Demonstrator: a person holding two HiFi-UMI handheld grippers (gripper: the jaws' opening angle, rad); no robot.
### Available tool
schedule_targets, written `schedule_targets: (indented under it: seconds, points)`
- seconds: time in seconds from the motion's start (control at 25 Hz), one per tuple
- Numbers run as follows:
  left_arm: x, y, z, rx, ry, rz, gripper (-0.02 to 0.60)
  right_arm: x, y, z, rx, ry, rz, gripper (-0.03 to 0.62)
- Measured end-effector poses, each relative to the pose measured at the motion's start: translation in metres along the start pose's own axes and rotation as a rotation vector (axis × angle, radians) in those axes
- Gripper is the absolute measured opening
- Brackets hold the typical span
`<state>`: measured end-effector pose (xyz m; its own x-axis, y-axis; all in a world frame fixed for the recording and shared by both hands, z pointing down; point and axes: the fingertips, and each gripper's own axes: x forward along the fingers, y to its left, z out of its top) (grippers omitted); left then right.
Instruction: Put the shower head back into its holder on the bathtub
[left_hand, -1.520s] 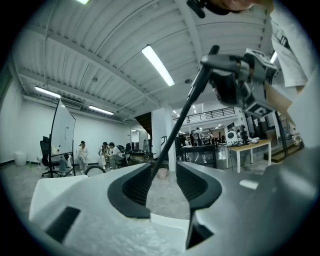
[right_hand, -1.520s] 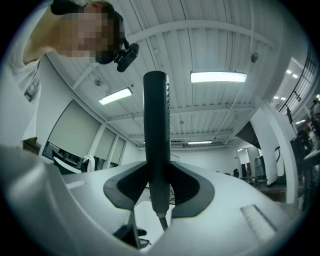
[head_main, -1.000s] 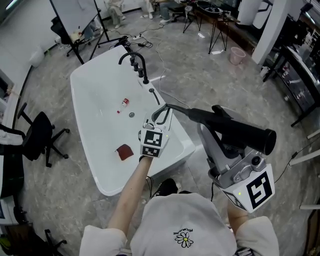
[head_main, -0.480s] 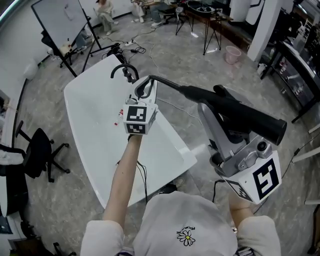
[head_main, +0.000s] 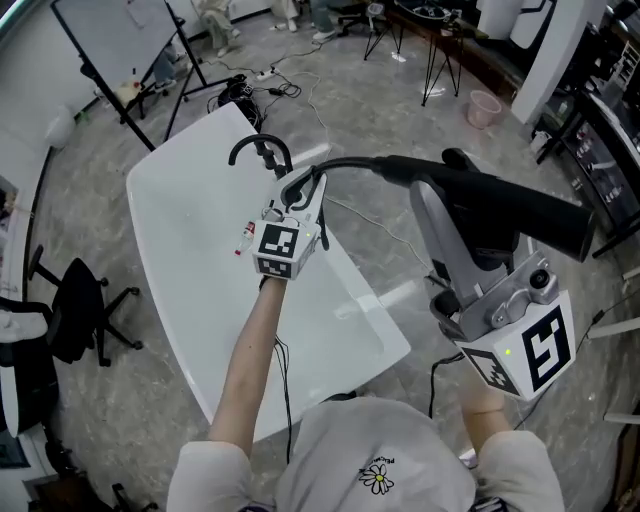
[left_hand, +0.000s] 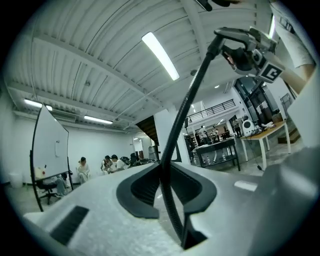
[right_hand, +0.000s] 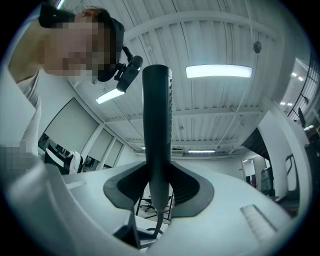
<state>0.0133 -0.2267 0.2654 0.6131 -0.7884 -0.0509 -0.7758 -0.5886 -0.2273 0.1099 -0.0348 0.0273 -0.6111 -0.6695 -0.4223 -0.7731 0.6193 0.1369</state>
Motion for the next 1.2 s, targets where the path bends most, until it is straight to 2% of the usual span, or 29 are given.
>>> schedule_targets:
  seconds: [0.08, 0.16, 0.28, 0.4, 0.48, 0.6, 0.72, 0.88, 0.96, 1.04, 1.2]
  points:
    - [0.001, -0.001, -0.037, -0.056, 0.022, -0.035, 0.079, 0.020, -0.014, -0.005, -0.028, 0.008, -0.007, 0.140]
    - [-0.001, -0.005, -0.086, -0.123, 0.083, -0.058, 0.113, 0.041, -0.024, -0.015, -0.057, 0.029, -0.002, 0.140]
    - [-0.009, -0.022, -0.161, -0.190, 0.215, -0.093, 0.138, 0.067, -0.030, -0.030, -0.073, 0.050, 0.018, 0.141]
    - [-0.016, -0.041, -0.225, -0.204, 0.356, -0.136, 0.138, 0.084, -0.034, -0.031, -0.070, 0.029, 0.034, 0.141]
    - [-0.017, -0.043, -0.263, -0.231, 0.438, -0.136, 0.138, 0.096, -0.039, -0.026, -0.100, 0.004, 0.037, 0.141]
    - [-0.024, -0.033, -0.309, -0.292, 0.536, -0.094, 0.137, 0.108, -0.046, -0.023, -0.149, -0.020, 0.022, 0.141]
    - [-0.031, -0.023, -0.342, -0.337, 0.588, -0.061, 0.129, 0.113, -0.056, -0.029, -0.174, -0.016, 0.005, 0.141]
    - [-0.033, -0.017, -0.376, -0.370, 0.632, -0.035, 0.116, 0.119, -0.073, -0.059, -0.185, 0.034, -0.021, 0.141]
    - [-0.037, -0.019, -0.379, -0.378, 0.651, -0.025, 0.069, 0.120, -0.073, -0.064, -0.173, 0.051, -0.022, 0.141]
    - [-0.035, -0.017, -0.374, -0.395, 0.648, -0.015, 0.066, 0.122, -0.071, -0.066, -0.161, 0.061, -0.020, 0.141]
    - [-0.009, 0.011, -0.364, -0.398, 0.582, 0.040, 0.063, 0.131, -0.069, -0.086, -0.133, 0.082, -0.010, 0.141]
